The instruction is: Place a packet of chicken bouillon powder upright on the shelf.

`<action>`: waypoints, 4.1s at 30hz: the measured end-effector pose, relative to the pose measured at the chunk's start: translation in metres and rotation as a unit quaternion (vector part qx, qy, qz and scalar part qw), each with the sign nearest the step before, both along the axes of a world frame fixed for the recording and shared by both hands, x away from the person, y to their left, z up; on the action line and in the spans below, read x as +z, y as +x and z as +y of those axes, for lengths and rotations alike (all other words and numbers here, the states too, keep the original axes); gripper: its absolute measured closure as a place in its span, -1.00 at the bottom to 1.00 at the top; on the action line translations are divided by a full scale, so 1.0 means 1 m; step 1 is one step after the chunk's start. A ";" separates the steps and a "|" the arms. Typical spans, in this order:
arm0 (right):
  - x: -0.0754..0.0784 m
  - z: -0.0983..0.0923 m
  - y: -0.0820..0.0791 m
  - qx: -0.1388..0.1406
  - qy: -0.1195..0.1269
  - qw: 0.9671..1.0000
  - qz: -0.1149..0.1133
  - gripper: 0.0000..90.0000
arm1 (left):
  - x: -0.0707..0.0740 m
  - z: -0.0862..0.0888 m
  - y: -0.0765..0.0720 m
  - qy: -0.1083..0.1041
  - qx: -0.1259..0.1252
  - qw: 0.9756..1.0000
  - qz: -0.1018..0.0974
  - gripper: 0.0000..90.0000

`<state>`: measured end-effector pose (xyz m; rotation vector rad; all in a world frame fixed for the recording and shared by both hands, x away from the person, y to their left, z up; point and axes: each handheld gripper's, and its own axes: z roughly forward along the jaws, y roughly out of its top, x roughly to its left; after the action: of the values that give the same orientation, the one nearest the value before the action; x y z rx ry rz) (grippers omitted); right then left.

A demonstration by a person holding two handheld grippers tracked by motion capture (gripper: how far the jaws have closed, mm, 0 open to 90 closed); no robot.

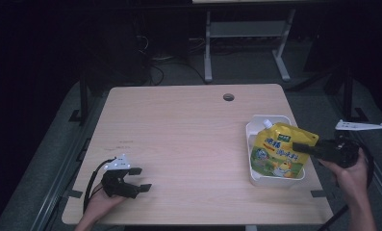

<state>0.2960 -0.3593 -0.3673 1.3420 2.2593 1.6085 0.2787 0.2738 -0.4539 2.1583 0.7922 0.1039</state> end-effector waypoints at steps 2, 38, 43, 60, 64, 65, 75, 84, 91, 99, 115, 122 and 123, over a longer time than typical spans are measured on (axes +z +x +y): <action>-0.001 -0.001 -0.002 -0.005 -0.001 1.000 0.001 0.28 | 0.000 0.000 0.000 0.000 0.000 1.000 0.000 -0.53; 0.003 -0.010 -0.062 0.003 -0.046 0.999 -0.009 0.17 | 0.000 -0.003 -0.001 0.001 -0.005 1.000 -0.002 -0.54; 0.007 0.003 -0.067 0.021 -0.048 0.998 -0.016 0.14 | 0.001 -0.002 -0.001 0.000 -0.006 1.000 -0.002 -0.54; 0.006 0.090 -0.053 0.111 -0.067 0.991 -0.027 -0.03 | 0.003 0.001 -0.002 0.000 -0.007 1.000 -0.004 -0.54; 0.007 0.108 -0.047 0.123 -0.074 0.989 -0.027 -0.06 | 0.003 0.002 -0.002 0.000 -0.007 1.000 -0.006 -0.55; 0.007 0.108 -0.047 0.123 -0.074 0.989 -0.027 -0.06 | 0.003 0.002 -0.002 0.000 -0.007 1.000 -0.006 -0.55; 0.009 0.145 -0.034 0.148 -0.093 0.984 -0.022 -0.13 | 0.005 0.005 -0.002 -0.003 -0.006 1.000 -0.007 -0.55; 0.010 0.177 -0.026 0.173 -0.098 0.980 -0.020 -0.16 | 0.005 0.006 -0.003 -0.002 -0.005 1.000 -0.008 -0.56; 0.010 0.204 -0.022 0.195 -0.096 0.976 -0.027 -0.17 | 0.006 0.010 -0.002 -0.003 -0.001 1.000 -0.010 -0.60; 0.008 0.227 -0.016 0.213 -0.096 0.972 -0.025 -0.15 | 0.007 0.014 -0.002 -0.005 0.005 1.000 -0.011 -0.60; -0.001 0.267 0.000 0.234 -0.090 0.968 -0.015 -0.17 | 0.009 0.019 -0.001 -0.012 0.014 1.000 -0.013 -0.62; -0.009 0.287 0.008 0.244 -0.092 0.965 -0.002 -0.19 | 0.008 0.021 0.000 -0.006 0.015 1.000 -0.013 -0.62; -0.011 0.289 0.009 0.245 -0.093 0.965 -0.001 -0.19 | 0.008 0.022 0.000 -0.007 0.016 1.000 -0.013 -0.62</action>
<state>0.3052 -0.0707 -0.3781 0.7725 2.8137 1.4457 0.2784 0.2955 -0.4462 2.1271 0.8104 0.1424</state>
